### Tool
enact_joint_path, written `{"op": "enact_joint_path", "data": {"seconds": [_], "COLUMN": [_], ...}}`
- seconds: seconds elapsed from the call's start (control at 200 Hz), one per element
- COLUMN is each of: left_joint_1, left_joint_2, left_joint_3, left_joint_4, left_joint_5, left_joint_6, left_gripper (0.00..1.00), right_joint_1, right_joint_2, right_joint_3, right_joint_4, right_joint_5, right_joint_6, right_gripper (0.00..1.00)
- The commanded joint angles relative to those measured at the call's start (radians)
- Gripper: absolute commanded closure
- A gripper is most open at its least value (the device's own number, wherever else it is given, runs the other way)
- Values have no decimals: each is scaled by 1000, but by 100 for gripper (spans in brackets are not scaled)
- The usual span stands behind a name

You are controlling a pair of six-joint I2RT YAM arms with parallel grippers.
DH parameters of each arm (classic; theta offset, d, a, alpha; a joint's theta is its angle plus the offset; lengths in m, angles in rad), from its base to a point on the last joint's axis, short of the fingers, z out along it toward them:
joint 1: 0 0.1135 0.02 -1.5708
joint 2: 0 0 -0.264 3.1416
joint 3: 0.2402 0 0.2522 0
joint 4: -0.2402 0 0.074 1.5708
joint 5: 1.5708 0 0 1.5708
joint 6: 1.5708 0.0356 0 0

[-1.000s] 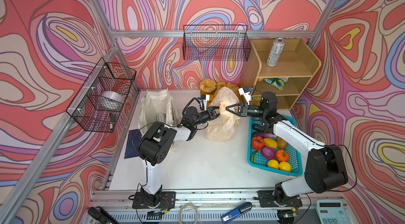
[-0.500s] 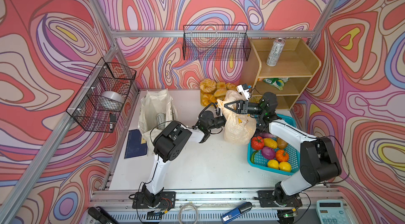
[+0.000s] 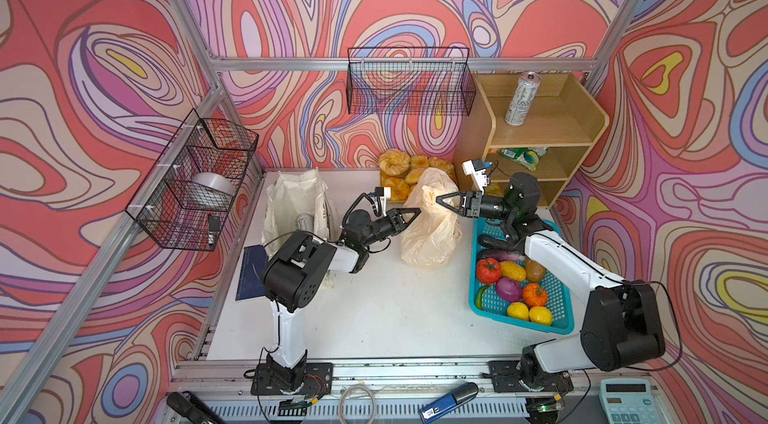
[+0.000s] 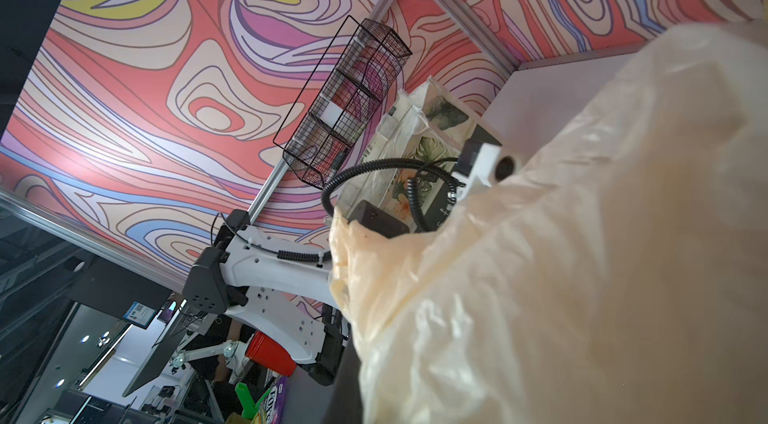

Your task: Place the mixed food into the grocery bags and tie them

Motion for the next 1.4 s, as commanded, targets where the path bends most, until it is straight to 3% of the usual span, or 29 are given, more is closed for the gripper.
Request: {"op": "enact_joint_path", "data": {"seconds": [0.0, 0.341, 0.816, 0.866, 0.962, 1.262, 1.397], "left_joint_1": [-5, -6, -61, -66, -70, -66, -78], "left_joint_2": [-66, -192, -158, -147, -124, -80, -10], "left_joint_3": [3, -19, 77, 87, 107, 56, 117], "left_joint_4": [74, 72, 74, 74, 73, 72, 72], "left_joint_5": [39, 66, 137, 132, 124, -20, -19], "left_joint_6": [15, 112, 131, 130, 124, 124, 89], "left_gripper": [77, 71, 67, 72, 100, 100, 100], "right_joint_1": [-6, -16, -20, -20, -22, -39, -39], "right_joint_2": [-19, -18, -37, -41, -50, -80, -70], "right_joint_3": [-15, -12, -33, -35, -39, -56, -58], "right_joint_4": [-56, -74, -71, -69, -68, 81, 210], "right_joint_5": [29, 48, 42, 41, 41, -30, -95], "right_joint_6": [-55, -71, -72, -74, -72, 33, 132], "right_gripper": [100, 100, 100, 100, 100, 100, 100]}}
